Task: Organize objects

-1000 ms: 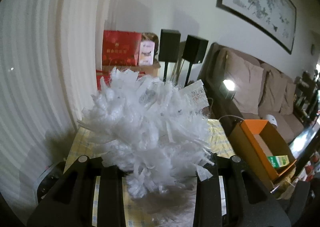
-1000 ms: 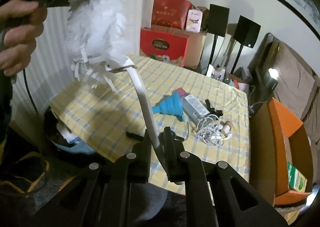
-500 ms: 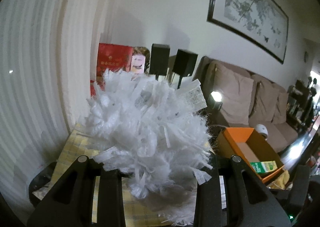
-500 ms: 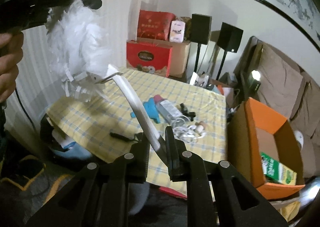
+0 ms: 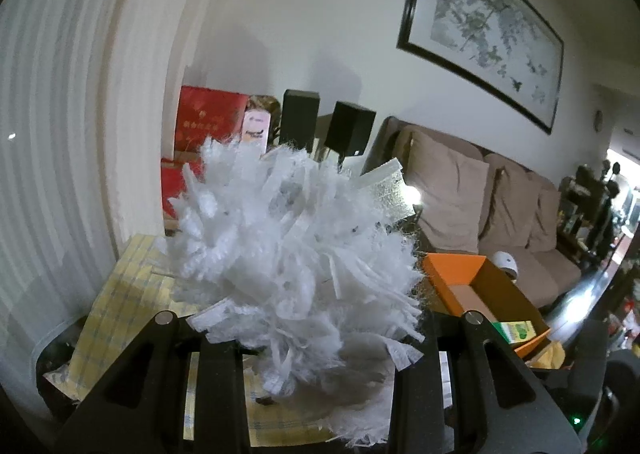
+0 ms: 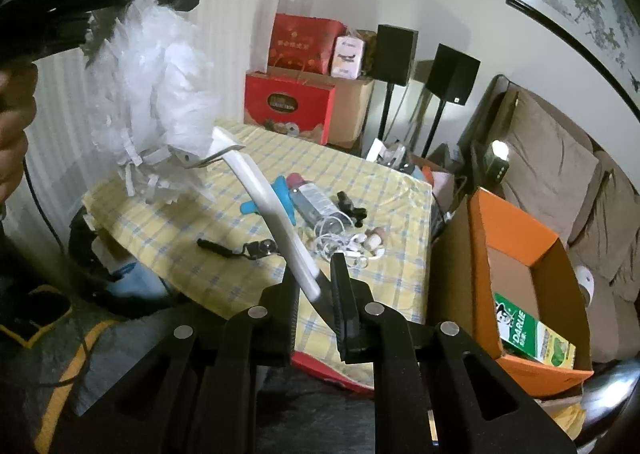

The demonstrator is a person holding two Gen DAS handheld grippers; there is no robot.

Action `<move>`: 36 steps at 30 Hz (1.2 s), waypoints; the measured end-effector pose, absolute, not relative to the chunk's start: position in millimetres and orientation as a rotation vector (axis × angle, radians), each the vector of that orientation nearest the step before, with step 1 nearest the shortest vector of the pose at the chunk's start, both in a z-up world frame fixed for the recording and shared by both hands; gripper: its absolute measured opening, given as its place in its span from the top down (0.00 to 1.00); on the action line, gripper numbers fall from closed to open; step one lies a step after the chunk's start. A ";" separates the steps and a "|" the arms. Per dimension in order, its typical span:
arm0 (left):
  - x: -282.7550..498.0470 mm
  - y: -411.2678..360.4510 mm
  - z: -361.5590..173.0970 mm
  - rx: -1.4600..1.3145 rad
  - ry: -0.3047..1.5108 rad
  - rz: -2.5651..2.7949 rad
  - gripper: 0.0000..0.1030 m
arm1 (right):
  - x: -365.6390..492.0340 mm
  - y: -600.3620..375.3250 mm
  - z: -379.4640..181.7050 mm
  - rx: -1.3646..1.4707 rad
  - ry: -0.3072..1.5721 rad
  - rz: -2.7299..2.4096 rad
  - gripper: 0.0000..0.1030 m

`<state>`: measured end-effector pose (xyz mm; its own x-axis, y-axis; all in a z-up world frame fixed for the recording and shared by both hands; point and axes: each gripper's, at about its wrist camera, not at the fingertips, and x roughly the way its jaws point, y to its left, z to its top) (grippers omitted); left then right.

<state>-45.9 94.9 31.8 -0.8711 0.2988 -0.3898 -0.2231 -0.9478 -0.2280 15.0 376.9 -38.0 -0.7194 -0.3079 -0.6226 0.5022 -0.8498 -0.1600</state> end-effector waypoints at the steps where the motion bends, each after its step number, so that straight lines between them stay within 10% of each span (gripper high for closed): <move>1: -43.6 96.8 33.3 -0.608 -0.259 2.793 0.71 | 15.5 379.2 -36.8 0.830 0.443 -2.526 0.87; 36: -12.3 122.5 74.5 -0.433 -0.268 2.783 0.70 | 18.5 414.9 4.7 0.692 0.438 -2.581 0.86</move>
<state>-12.3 122.5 74.5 -0.9060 0.3301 -0.2649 -0.2735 -0.9342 -0.2289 18.5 414.9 4.7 -0.7830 -0.3214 -0.5326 0.4791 -0.8576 -0.1868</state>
